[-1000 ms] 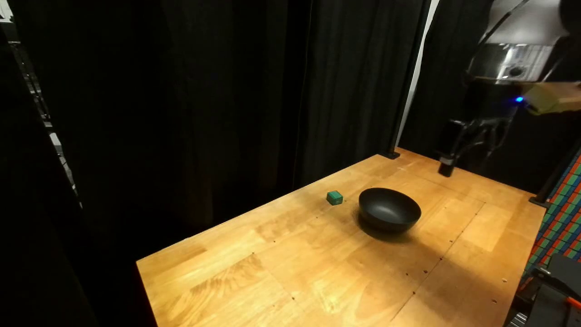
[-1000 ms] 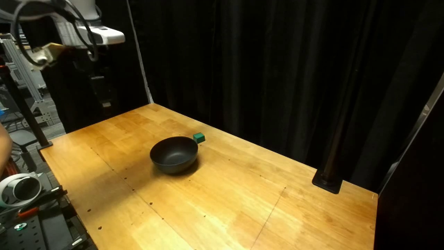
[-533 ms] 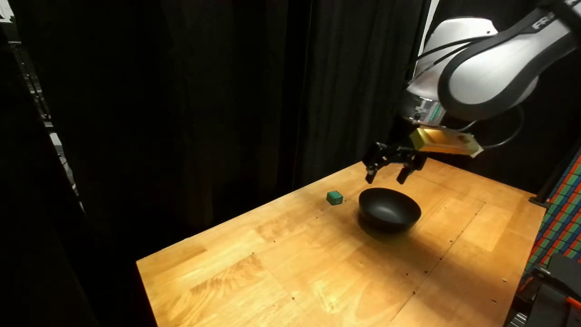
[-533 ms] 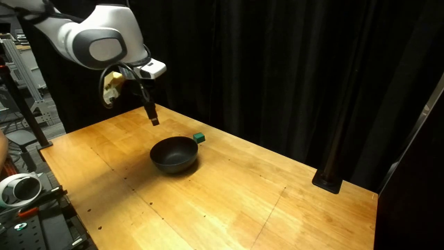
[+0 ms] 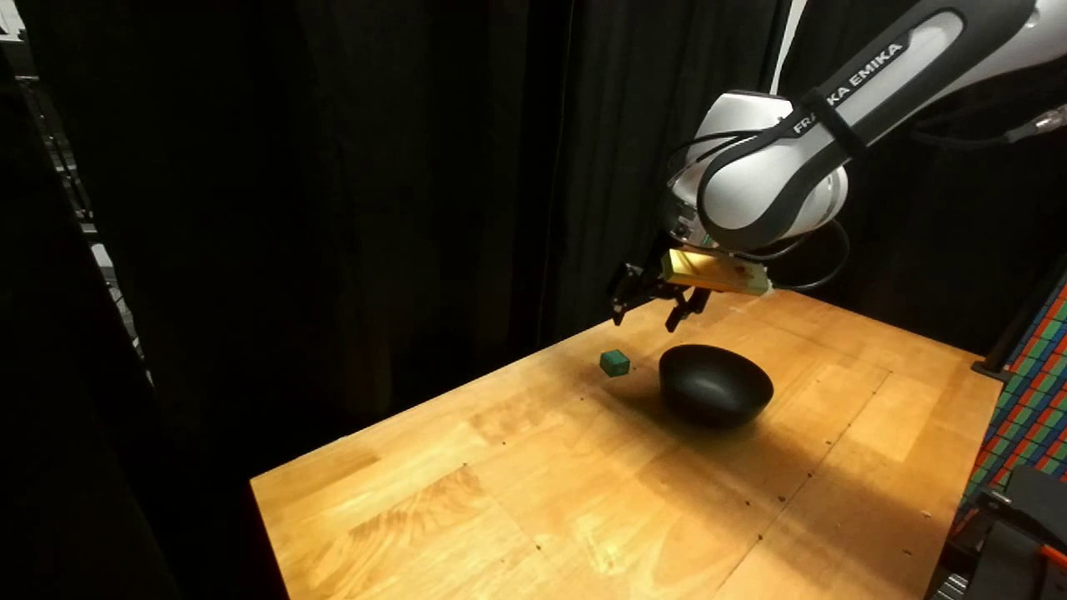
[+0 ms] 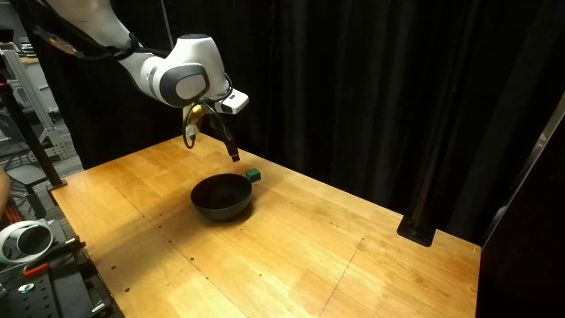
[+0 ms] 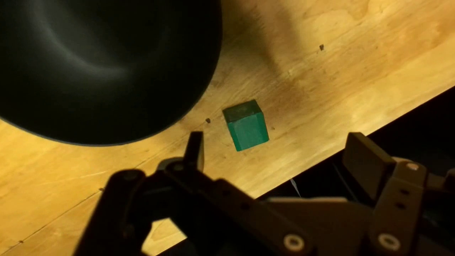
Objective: Put the green block in the black bowl
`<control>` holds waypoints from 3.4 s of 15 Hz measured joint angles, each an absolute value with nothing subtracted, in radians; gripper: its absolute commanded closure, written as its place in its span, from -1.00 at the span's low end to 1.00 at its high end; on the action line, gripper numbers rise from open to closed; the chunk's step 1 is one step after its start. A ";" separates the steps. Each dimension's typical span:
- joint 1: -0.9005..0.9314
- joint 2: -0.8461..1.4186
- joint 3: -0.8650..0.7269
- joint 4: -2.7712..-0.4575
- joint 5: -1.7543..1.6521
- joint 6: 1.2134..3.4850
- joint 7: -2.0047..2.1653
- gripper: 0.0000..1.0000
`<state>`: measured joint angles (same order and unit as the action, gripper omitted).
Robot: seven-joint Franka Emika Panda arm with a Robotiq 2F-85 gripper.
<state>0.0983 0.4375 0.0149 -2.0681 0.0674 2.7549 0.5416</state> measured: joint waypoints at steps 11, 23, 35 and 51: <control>0.136 0.670 -0.052 -1.889 0.142 2.802 0.613 -1.00; 0.187 0.761 -0.074 -1.839 0.187 2.887 0.665 0.47; 0.285 0.636 -0.189 -1.856 0.171 2.813 0.761 0.62; 0.071 0.376 -0.096 -2.081 0.227 2.221 0.845 -1.00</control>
